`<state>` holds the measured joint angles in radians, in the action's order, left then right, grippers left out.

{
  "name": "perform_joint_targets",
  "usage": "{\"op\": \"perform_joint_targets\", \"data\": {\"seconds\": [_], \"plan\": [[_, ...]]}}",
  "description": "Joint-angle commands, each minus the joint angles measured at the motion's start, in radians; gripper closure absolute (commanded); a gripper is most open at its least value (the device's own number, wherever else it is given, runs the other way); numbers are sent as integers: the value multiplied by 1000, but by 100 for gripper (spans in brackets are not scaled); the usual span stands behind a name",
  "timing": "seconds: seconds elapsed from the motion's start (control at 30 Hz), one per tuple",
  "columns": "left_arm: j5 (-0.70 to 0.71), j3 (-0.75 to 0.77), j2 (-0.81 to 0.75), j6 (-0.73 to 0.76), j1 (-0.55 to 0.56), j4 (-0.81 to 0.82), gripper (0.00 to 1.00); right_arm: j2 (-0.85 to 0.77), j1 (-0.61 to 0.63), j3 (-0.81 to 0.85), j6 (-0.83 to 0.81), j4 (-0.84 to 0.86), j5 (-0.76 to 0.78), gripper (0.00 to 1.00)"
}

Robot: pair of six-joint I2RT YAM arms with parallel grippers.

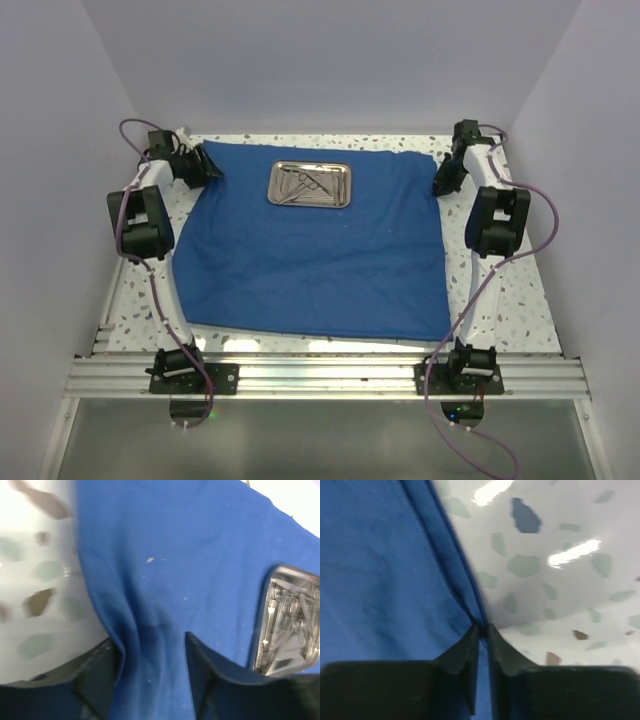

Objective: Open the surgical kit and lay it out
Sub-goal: Smooth out the surgical kit.

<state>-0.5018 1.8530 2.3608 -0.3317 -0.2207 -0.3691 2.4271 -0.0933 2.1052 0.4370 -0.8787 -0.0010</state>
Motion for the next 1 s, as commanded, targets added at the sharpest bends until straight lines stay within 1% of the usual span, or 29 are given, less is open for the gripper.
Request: {"op": "perform_joint_targets", "data": {"seconds": [0.0, 0.03, 0.07, 0.13, 0.17, 0.27, 0.3, 0.33, 0.37, 0.4, 0.47, 0.53, 0.57, 0.67, 0.73, 0.77, 0.8, 0.83, 0.87, 0.9, 0.97], "plan": [[-107, 3, 107, -12, 41, -36, 46, 137, 53, 28, 28, 95, -91, 91], [-113, 12, 123, -15, 41, -36, 50, 147, 53, 38, 31, 95, -97, 95], [-119, 32, 129, -23, 41, -36, 60, 159, 53, 48, 32, 95, -105, 100], [-118, 55, 153, -27, 43, -39, 80, 185, 52, 87, 37, 95, -113, 100], [-100, 81, 160, -38, 41, -47, 100, 196, 53, 104, 40, 93, -114, 100], [-63, 145, 192, -58, 41, -53, 100, 260, 53, 225, 54, 51, -120, 100], [-55, 167, 212, -61, 41, -57, 100, 286, 52, 325, 66, 34, -122, 100], [-43, 190, 222, -66, 41, -65, 100, 332, 52, 378, 74, 20, -119, 100], [-9, 245, 239, -70, 40, -83, 100, 355, 47, 466, 94, 3, -117, 100], [3, 268, 245, -75, 41, -88, 100, 369, 44, 493, 109, 6, -120, 100], [31, 342, 261, -89, 34, -96, 100, 380, 32, 504, 143, 52, -126, 100], [34, 412, 284, -110, 24, -100, 100, 375, 15, 480, 184, 84, -123, 100], [39, 426, 288, -118, 12, -102, 100, 375, 10, 477, 189, 93, -114, 100], [54, 414, 275, -136, -14, -96, 100, 363, 0, 458, 184, 80, -76, 100], [65, 378, 243, -124, -23, -106, 100, 302, -5, 363, 174, 101, -42, 100], [69, 358, 227, -119, -31, -109, 87, 270, -9, 289, 167, 136, -40, 100], [77, 335, 185, -115, -32, -111, 70, 227, -11, 264, 152, 147, -39, 93], [86, 283, 160, -106, -32, -113, 6, 205, -13, 248, 144, 149, -37, 68], [98, 256, 132, -101, -32, -116, 0, 185, -16, 239, 134, 149, -39, 31], [111, 229, 68, -96, -32, -117, 0, 146, -17, 224, 120, 149, -42, 22], [134, 125, -9, -87, -32, -102, 0, 100, -20, 198, 102, 147, -50, 8]]}}
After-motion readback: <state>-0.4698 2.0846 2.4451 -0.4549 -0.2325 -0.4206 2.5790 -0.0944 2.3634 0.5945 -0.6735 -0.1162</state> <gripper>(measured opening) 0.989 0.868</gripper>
